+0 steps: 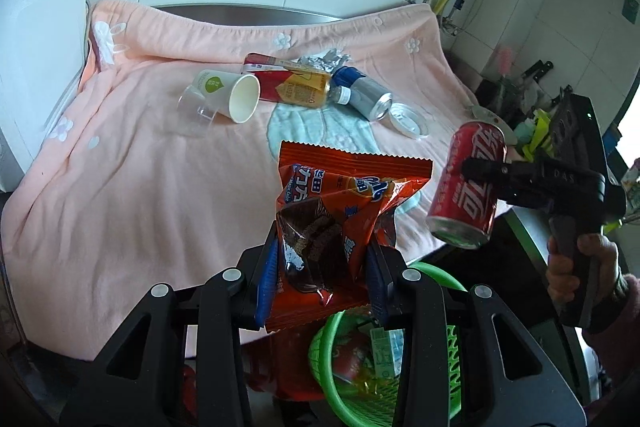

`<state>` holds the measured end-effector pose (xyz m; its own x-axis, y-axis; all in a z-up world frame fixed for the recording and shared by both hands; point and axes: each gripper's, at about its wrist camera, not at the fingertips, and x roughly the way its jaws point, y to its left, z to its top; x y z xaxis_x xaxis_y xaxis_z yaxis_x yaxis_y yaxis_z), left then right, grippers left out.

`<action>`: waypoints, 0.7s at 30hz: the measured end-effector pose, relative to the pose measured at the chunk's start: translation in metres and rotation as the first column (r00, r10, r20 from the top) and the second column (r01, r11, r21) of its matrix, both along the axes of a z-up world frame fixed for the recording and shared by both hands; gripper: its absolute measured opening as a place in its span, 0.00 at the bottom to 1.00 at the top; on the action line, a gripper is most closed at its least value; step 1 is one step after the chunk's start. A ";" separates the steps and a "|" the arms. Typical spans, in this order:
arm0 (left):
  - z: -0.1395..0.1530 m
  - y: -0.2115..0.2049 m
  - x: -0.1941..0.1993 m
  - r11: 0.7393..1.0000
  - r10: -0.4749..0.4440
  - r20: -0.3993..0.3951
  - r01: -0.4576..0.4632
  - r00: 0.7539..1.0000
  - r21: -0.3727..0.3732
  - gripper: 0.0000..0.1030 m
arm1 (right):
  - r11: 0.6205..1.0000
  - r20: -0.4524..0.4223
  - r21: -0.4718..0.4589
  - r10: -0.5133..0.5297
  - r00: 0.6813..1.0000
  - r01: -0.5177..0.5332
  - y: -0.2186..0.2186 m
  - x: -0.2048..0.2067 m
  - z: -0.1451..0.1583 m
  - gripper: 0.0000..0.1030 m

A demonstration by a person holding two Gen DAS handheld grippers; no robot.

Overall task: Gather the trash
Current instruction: 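Open the right gripper over the basket dropping the can while left gripper carries the wrapper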

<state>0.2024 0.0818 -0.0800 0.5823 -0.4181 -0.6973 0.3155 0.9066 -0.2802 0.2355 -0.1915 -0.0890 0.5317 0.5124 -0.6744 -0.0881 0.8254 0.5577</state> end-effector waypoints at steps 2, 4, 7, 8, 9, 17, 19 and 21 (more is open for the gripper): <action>0.002 -0.006 -0.012 1.000 -0.006 -0.002 0.006 1.000 -0.010 0.36 | 0.999 0.018 -0.039 0.015 1.000 -0.015 -0.006 -0.026 0.001 0.63; 0.005 -0.013 -0.025 1.000 -0.014 0.005 0.014 1.000 -0.006 0.36 | 0.997 0.027 -0.072 0.033 0.999 -0.031 -0.009 -0.046 -0.001 0.63; 0.008 -0.021 -0.043 1.000 -0.022 0.012 0.022 1.000 -0.012 0.36 | 0.989 0.014 -0.136 0.057 0.998 -0.055 -0.011 -0.071 -0.011 0.63; 0.009 -0.024 -0.049 1.000 -0.024 0.013 0.025 1.000 -0.012 0.36 | 0.987 0.005 -0.146 0.071 0.997 -0.069 -0.011 -0.080 -0.016 0.63; 0.009 -0.027 -0.054 1.000 -0.027 0.014 0.027 1.000 -0.011 0.36 | 0.984 0.001 -0.160 0.075 0.997 -0.074 -0.011 -0.089 -0.021 0.63; 0.007 -0.045 -0.081 0.999 -0.043 0.003 0.043 0.999 -0.020 0.36 | 0.978 -0.043 -0.171 0.112 0.993 -0.118 -0.007 -0.124 -0.044 0.69; 0.004 -0.051 -0.085 0.998 -0.054 -0.009 0.053 0.999 -0.016 0.36 | 0.978 -0.043 -0.171 0.115 0.992 -0.121 -0.008 -0.129 -0.045 0.73; 0.000 -0.057 -0.088 0.998 -0.065 -0.019 0.065 0.998 -0.014 0.36 | 0.976 -0.031 -0.184 0.111 0.993 -0.115 -0.012 -0.135 -0.042 0.73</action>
<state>0.1147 0.0246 -0.0798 0.5396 -0.4642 -0.7024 0.3682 0.8804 -0.2989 0.1002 -0.2034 -0.1310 0.4628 0.4335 -0.7732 -0.1773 0.8999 0.3984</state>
